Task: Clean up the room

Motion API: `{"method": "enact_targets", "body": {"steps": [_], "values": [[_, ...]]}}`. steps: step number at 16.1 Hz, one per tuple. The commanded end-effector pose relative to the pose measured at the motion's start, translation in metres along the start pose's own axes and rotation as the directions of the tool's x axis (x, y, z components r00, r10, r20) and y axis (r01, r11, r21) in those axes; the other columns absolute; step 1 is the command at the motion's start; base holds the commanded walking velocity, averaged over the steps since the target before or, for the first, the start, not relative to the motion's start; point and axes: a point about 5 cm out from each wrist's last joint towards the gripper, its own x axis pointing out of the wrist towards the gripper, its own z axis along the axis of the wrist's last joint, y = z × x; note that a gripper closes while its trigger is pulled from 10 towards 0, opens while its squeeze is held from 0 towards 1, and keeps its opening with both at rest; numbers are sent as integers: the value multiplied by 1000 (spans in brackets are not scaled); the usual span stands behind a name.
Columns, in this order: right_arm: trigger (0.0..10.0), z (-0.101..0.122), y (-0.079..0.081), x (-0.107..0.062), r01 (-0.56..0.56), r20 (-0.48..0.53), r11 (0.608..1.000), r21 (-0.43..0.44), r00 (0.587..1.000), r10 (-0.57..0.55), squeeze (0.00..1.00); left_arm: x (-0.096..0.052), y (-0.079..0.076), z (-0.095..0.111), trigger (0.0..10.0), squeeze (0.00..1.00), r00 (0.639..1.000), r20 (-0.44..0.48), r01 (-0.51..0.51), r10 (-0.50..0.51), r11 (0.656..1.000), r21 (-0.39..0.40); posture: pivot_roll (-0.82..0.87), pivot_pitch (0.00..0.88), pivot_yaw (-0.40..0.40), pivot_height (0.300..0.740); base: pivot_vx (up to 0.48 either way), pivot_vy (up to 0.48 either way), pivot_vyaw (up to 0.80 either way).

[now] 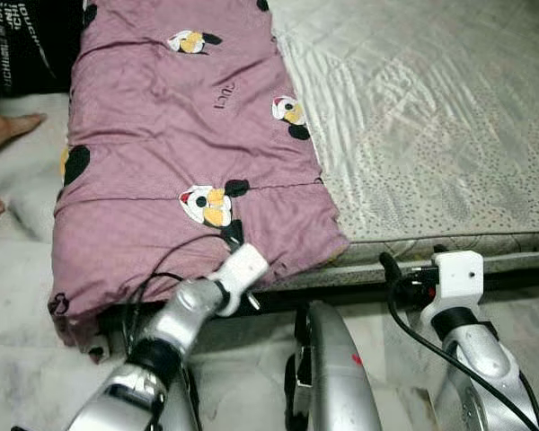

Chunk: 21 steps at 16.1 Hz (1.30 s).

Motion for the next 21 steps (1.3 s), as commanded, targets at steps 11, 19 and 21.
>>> {"method": "enact_targets", "body": {"steps": [11,19,21], "values": [[10000,-7,-2,6,11,-13,1000,4,1000,-10,0,-55,47,43,10000,0,809,392,-447,439,891,-75,-128,195,-100,571,0,0,0],[10000,8,15,69,-61,9,980,189,998,60,0,-156,50,-31,10000,0,532,125,-656,837,501,-565,31,187,-83,571,0,0,0],[10000,13,29,85,-99,15,964,247,995,99,0,-169,41,-41,10000,0,502,62,-682,863,439,-585,76,191,-83,571,0,0,0]]}}
